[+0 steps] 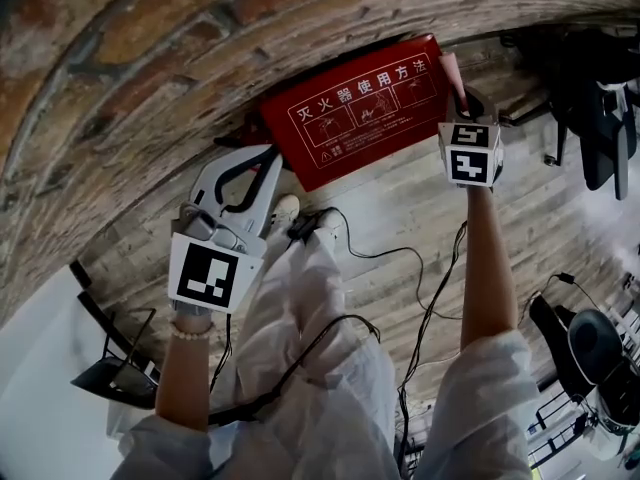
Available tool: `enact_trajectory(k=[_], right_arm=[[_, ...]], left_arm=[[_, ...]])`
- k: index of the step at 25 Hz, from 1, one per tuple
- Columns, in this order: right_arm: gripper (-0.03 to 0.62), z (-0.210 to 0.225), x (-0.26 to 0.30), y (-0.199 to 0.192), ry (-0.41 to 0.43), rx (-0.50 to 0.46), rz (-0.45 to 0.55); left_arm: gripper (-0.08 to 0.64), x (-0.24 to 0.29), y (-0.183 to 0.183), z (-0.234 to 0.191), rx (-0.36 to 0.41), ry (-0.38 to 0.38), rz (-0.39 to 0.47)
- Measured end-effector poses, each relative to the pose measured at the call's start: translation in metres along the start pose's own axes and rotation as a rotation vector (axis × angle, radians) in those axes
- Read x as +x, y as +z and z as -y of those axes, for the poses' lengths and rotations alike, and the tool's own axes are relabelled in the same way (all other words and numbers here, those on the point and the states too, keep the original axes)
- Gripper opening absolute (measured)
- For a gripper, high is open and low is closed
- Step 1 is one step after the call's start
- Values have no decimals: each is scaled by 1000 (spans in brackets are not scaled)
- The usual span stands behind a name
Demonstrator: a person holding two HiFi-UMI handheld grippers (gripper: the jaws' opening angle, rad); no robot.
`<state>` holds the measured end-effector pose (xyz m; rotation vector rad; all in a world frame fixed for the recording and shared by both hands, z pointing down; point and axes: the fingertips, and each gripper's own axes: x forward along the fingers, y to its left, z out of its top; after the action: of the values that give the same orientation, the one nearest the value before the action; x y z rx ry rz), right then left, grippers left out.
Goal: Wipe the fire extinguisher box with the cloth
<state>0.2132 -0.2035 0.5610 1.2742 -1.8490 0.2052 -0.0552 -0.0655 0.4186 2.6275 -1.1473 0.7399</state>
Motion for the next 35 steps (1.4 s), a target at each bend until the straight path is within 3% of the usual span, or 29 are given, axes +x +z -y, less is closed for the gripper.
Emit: enact_trajectory(k=[9, 24, 35], right_arm=[[20, -23, 14, -14, 70, 0, -62], [20, -44, 9, -8, 144, 61, -35], [20, -85, -3, 2, 215, 104, 3]], left_arm=[[-2, -1, -4, -1, -9, 5, -6], [-2, -2, -6, 0, -4, -2, 1], [-2, -7, -7, -1, -3, -2, 9]])
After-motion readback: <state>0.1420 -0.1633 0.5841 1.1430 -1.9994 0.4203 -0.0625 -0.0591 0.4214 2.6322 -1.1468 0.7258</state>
